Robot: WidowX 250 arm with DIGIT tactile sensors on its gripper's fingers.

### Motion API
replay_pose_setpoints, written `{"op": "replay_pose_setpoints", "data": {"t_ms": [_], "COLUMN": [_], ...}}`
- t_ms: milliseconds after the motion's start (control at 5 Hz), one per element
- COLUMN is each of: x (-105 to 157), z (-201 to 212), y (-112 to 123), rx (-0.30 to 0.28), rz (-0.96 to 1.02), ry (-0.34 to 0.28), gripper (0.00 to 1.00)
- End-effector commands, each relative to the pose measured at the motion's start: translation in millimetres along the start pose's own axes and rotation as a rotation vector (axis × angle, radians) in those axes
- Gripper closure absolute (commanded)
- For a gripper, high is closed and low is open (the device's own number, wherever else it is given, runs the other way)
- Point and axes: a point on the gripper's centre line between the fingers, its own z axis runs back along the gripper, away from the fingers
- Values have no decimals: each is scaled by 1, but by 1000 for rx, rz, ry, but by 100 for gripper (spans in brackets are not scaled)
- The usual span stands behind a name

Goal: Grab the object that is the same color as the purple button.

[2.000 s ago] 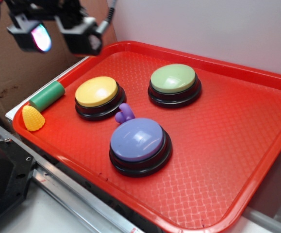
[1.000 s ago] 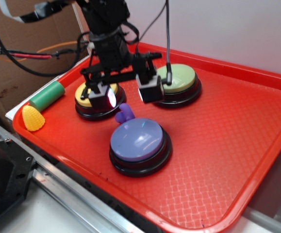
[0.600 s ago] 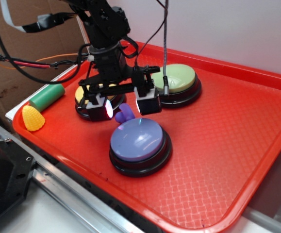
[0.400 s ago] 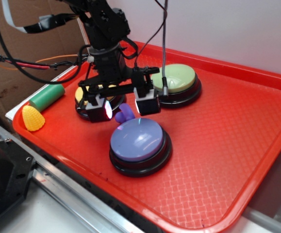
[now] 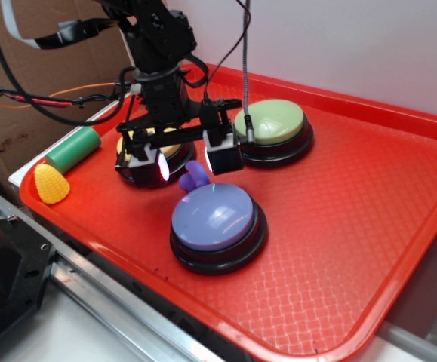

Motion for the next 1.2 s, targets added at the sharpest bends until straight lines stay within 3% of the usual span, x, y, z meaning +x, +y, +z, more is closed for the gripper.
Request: {"op": "replay_pose_setpoints", "data": {"t_ms": [0, 400, 600, 800, 1000], "x": [4, 3, 0, -5, -6], "z": [3, 10, 48, 100, 143], "y": [0, -6, -9, -2, 0], "rx": [-5, 14, 21, -33, 21], "rz": [18, -89, -268, -379, -567], "ry": [-5, -19, -22, -53, -31], "gripper": [100, 100, 100, 100, 100]}}
